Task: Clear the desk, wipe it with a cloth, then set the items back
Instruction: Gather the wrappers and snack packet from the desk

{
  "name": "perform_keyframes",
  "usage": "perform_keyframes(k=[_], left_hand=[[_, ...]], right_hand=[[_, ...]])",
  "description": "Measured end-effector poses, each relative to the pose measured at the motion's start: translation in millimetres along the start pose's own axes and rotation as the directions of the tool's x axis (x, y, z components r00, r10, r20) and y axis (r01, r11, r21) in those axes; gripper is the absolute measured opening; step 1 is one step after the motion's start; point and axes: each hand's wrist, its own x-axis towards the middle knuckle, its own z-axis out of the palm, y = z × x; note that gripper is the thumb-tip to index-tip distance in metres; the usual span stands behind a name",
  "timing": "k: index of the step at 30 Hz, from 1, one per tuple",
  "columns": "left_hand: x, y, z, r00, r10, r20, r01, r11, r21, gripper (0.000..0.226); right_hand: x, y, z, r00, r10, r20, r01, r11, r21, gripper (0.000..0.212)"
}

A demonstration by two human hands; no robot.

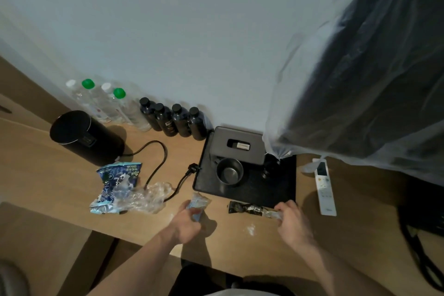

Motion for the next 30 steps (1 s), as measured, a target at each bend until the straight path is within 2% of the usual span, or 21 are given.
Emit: perform_keyframes(k=[5,9,14,18,24,30], left_hand=[[-0.4,-13.3,-2.1,1.0,-0.002,-0.025,-0.002,0.983,-0.183,0.105],[-17.5,-13.7,-5.1,0.999,0.023,-0.048,-0.037,0.944,-0.329,0.076],[-62.2,1.4,-16.1,0.992,0.074,-0.099,-0.104,0.933,-0.344,0.056],[-85.1,-5.7,-21.9,0.979,0.112,-0.172,-0.169,0.914,-0.368,0.057],[-112.4,-12.8,-20.8,0.947,0.235,-0.217,-0.285,0.927,-0.243,0.069],[-139.5,-13.3,-34.9,0.959,0.242,-0.146,-0.278,0.9,-0.337,0.068]], right_hand=[[-3.5,-2.1,-2.4,1.0,0.007,0.01,-0.008,0.996,0.092,0.028],[-11.7,-10.0,-7.8,0.996,0.05,0.077,-0.073,0.941,0.331,0.021],[-33.7,-31.6,-36.2,0.986,-0.031,0.165,-0.067,0.829,0.556,0.015],[-50.8,-52.4,-59.2,0.966,-0.062,0.25,-0.12,0.75,0.65,0.011],[-82.2,-82.3,-66.6,0.982,-0.067,0.174,-0.078,0.699,0.711,0.012],[-102.8,-102.8,-61.5,0.992,-0.017,0.124,-0.083,0.653,0.753,0.023]])
